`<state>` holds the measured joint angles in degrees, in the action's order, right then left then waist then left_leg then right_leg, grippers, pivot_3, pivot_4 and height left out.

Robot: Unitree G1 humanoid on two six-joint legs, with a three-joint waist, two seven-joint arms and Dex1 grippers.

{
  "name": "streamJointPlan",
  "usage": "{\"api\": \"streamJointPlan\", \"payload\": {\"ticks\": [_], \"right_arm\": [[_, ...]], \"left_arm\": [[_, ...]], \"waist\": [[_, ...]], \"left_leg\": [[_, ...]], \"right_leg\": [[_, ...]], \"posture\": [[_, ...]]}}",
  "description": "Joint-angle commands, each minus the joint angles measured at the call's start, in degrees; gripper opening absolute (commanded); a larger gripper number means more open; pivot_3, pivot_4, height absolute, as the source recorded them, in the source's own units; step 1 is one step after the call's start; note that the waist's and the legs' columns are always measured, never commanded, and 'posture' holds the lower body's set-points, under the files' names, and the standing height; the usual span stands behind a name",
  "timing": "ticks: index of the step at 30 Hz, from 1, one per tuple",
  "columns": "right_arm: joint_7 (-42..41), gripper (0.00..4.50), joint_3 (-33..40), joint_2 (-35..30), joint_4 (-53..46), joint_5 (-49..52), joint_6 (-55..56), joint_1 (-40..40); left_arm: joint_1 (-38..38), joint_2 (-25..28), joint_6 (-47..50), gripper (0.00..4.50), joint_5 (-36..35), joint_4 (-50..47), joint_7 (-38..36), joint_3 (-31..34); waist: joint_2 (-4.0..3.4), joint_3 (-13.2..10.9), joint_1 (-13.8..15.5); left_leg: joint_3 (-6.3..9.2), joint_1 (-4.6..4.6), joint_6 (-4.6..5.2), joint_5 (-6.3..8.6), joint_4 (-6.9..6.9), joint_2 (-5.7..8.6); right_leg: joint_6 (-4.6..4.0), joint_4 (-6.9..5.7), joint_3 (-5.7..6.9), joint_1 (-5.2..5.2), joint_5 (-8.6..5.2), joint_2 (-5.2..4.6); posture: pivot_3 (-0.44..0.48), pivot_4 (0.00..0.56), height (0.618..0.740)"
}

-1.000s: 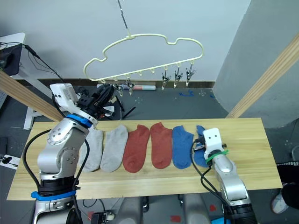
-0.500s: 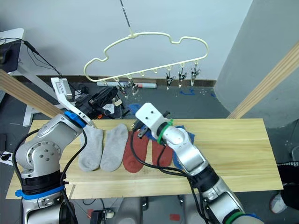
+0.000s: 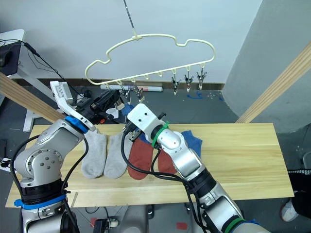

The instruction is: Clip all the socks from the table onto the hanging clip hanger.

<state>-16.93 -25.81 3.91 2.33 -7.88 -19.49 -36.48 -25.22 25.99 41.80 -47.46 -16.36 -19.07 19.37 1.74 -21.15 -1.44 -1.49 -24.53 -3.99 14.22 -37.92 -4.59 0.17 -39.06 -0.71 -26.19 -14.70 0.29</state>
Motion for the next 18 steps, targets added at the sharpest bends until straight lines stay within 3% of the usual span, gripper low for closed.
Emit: {"api": "streamJointPlan", "payload": {"ticks": [1, 18], "right_arm": [[0.1, 0.0, -0.4, 0.7, -3.9, -0.6, -0.3, 1.1], [1.5, 0.0, -0.5, 5.6, -1.5, -0.2, 0.0, 1.1]], "left_arm": [[0.2, -0.3, -2.6, 0.27, 1.7, -1.8, 0.6, 0.0], [1.4, -2.2, -2.2, 0.27, 1.0, -3.9, 3.5, -0.3]], "waist": [[0.0, 0.0, 0.0], [0.02, 0.0, 0.0]], "left_leg": [[0.0, 0.0, 0.0, 0.0, 0.0, 0.0], [0.02, -0.01, 0.0, 0.0, -0.03, 0.01]], "right_leg": [[0.0, 0.0, 0.0, 0.0, 0.0, 0.0], [-0.14, -0.02, 0.01, 0.0, 0.09, 0.0]], "posture": [[0.001, 0.369, 0.701], [0.008, 0.366, 0.701]]}}
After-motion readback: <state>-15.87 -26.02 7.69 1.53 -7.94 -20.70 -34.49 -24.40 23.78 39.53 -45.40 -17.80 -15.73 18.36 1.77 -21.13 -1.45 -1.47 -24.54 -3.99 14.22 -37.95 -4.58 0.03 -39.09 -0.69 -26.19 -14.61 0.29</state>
